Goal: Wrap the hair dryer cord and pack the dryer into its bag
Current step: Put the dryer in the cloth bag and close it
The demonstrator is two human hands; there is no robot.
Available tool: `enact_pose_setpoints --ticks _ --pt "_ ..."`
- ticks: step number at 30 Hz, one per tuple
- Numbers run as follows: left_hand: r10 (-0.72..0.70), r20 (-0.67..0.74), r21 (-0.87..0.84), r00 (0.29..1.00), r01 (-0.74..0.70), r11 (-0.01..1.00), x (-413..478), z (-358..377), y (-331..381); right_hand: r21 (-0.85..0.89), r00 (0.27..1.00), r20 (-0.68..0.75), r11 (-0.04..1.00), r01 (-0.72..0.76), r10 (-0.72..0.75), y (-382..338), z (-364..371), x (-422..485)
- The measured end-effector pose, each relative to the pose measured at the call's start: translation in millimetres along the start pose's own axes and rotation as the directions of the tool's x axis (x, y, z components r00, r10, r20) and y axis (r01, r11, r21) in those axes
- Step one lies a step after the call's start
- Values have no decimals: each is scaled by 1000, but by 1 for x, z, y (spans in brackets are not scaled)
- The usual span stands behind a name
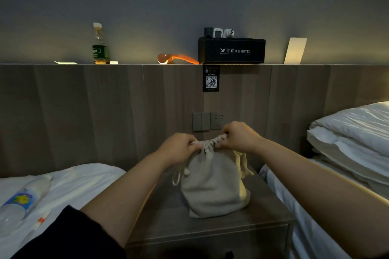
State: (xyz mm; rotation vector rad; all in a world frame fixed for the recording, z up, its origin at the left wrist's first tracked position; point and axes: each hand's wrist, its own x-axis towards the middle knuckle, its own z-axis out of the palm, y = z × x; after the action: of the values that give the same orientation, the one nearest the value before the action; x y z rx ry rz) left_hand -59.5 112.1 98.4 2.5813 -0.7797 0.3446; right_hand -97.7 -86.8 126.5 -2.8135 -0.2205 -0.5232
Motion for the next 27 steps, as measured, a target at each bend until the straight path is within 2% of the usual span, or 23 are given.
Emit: enact_pose_setpoints --ticks 3,5,7,11,13,15,18,21,23,25,27 --pt "-15 -62 -33 998 13 999 0 2 -1 102 998 58 994 -30 24 14 -10 -4" --pt "-6 -114 -96 993 -5 995 1 4 0 97 991 130 995 -3 -10 24 -16 -7" --pt "-6 -162 -147 987 -18 989 2 8 0 58 992 129 998 -2 -6 30 -19 -10" --pt "-59 -211 -280 976 -2 960 4 10 -1 26 993 -42 993 -113 115 36 -23 -14" --pt "-102 -252 -325 962 15 946 6 7 1 76 986 -110 990 -120 128 35 -25 -14" --pt "-138 -331 -349 934 15 937 10 -2 4 52 975 -179 991 -123 130 33 -31 -13" --pt "-180 -430 -392 884 -3 920 13 -18 10 -27 934 -327 986 -163 145 38 -45 -15" --pt "-266 -451 -442 852 45 896 17 -22 8 -13 893 -394 970 -242 218 53 -52 -22" --pt "-352 -384 -566 854 84 820 21 -18 10 -4 888 -393 965 -263 240 54 -48 -26" --pt "-412 -256 -739 874 97 666 22 -11 14 36 891 -381 967 -251 246 53 -41 -27" --pt "-414 -98 -863 905 130 489 18 -7 18 81 901 -358 970 -231 244 53 -36 -28"
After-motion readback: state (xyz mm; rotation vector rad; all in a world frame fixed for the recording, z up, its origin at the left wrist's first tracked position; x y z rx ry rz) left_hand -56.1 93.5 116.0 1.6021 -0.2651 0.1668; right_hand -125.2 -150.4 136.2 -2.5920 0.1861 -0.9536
